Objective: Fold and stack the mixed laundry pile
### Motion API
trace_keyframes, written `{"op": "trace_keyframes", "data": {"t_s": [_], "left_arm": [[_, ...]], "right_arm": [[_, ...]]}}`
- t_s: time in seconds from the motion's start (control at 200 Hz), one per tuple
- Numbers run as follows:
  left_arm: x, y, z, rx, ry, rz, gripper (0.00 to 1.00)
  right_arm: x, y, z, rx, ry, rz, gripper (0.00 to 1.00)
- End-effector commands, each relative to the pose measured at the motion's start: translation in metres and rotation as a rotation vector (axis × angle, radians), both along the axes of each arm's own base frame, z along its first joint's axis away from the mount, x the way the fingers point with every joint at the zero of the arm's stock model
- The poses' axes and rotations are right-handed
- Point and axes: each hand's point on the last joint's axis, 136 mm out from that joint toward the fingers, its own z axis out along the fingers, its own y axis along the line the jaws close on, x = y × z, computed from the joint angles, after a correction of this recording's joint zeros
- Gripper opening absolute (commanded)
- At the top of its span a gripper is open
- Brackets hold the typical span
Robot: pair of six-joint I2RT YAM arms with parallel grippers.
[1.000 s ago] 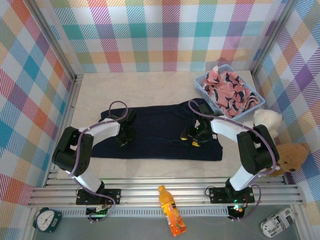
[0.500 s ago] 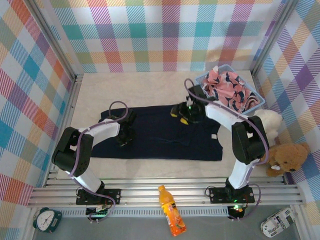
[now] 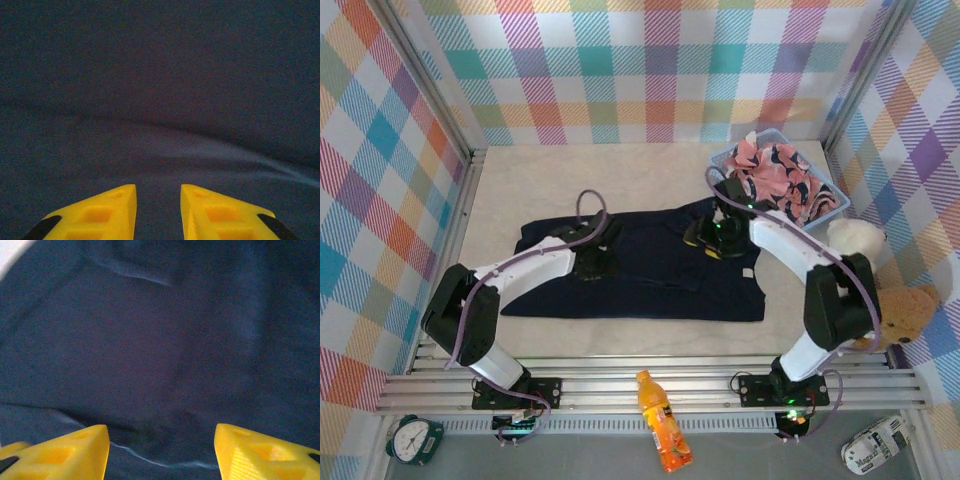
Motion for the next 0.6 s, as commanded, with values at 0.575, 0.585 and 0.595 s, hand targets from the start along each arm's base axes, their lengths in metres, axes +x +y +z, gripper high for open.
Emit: {"op": "trace_keyframes", "data": {"t_s": [0.575, 0.585, 0.595], "left_arm": [[-0.019, -0.237, -0.023, 0.195, -0.162, -0.602, 0.28], [-0.018, -0.237, -0.024, 0.201, -0.162, -0.598, 0.28], [-0.017, -0.236, -0.025, 0.206, -0.163, -0.593, 0.28]], "right_arm": [[-0.085, -0.111, -0.053, -0.121, 0.237, -0.161, 0.53], [-0.085, -0.111, -0.054, -0.12, 0.238, -0.159, 0.53], [-0.085, -0.111, -0.054, -0.12, 0.237, -0.158, 0.53]]}}
